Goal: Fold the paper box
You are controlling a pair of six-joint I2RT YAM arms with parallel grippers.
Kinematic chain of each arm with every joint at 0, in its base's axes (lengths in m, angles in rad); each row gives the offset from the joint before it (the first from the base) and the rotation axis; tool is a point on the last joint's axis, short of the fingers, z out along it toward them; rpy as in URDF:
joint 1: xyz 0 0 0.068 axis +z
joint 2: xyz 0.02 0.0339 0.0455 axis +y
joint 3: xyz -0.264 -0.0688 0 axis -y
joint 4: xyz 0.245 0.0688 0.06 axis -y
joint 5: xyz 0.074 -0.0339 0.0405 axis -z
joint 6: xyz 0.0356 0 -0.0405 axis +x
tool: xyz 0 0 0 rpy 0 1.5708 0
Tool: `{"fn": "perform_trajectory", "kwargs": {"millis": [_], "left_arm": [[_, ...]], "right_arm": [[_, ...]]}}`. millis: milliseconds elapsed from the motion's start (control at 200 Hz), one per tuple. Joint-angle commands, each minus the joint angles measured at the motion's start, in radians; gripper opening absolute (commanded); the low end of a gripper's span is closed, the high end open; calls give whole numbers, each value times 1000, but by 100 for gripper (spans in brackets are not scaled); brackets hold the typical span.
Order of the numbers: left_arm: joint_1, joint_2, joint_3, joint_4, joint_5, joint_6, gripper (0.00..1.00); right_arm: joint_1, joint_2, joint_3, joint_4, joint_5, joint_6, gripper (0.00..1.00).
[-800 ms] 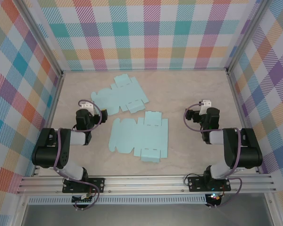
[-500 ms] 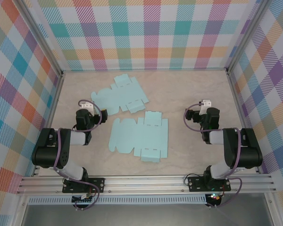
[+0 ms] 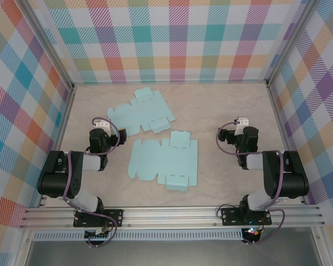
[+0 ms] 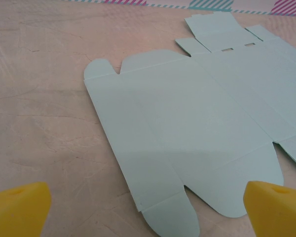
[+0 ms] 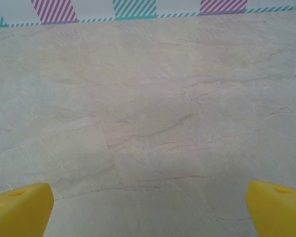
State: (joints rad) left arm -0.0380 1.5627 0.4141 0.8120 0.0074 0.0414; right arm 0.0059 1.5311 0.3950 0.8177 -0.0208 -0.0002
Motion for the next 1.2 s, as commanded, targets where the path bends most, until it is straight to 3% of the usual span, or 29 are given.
{"fn": "perform_trajectory", "kwargs": {"millis": [0, 325, 645, 780, 1000, 1195], "left_arm": [[-5, 5, 10, -6, 2, -7, 100], [-5, -61, 33, -93, 10, -3, 100], [-28, -378, 0, -296, -35, -27, 100], [-43, -576, -8, -438, -61, -64, 100], [-80, -849, -32, -613, 41, -190, 100], [-164, -980, -71, -695, 59, -329, 100]], "right_arm": [[-3, 4, 18, 8, -24, 3, 100], [-4, 3, 16, 8, -23, 1, 100], [-3, -82, 20, -62, -18, 4, 100], [-2, -240, 105, -403, 13, 86, 100], [-1, -380, 218, -827, 8, 257, 100], [-1, -382, 337, -1142, -163, 375, 100]]}}
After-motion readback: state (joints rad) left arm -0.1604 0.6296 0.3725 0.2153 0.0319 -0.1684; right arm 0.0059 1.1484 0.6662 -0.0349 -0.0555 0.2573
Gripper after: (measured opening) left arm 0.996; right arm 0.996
